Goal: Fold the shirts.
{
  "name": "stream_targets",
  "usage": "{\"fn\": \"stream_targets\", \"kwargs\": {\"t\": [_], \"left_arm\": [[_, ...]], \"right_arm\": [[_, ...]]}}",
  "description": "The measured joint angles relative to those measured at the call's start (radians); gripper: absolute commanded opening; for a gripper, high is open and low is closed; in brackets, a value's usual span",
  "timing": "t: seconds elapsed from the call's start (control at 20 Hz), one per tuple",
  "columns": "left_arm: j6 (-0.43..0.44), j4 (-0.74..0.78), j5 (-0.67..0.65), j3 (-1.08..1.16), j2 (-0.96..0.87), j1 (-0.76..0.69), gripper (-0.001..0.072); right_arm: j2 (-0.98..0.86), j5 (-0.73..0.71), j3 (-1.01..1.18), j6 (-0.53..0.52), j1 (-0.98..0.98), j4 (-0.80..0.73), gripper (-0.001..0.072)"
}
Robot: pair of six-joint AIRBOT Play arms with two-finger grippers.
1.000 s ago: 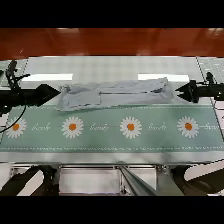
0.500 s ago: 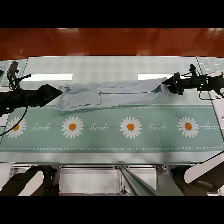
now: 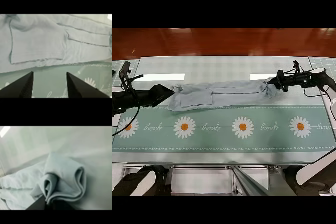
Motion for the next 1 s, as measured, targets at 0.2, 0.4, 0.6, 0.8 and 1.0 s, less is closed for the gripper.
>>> {"fn": "stream_targets", "kwargs": {"t": [0.2, 0.4, 0.6, 0.8, 1.0], "left_arm": [[0.000, 0.000, 0.000, 0.002, 0.000, 0.000, 0.0502], [0.012, -0.018, 0.002, 0.013, 0.000, -0.012, 0.0449], [0.043, -0.061, 0.072, 0.020, -0.011, -0.116, 0.0031], [0.069, -0.090, 0.229, 0.092, -0.120, -0.339, 0.0031], [0.065, -0.101, 0.279, 0.333, -0.401, -0.560, 0.0030]], "right_arm": [[0.037, 0.035, 0.001, -0.005, -0.021, -0.012, 0.0029], [0.148, 0.085, -0.005, -0.001, -0.089, -0.089, 0.0029], [0.332, 0.127, -0.076, -0.023, -0.171, -0.171, 0.0029], [0.552, 0.162, -0.209, -0.063, -0.242, -0.198, 0.0030], [0.777, 0.199, -0.341, -0.091, -0.273, -0.167, 0.0030]]}}
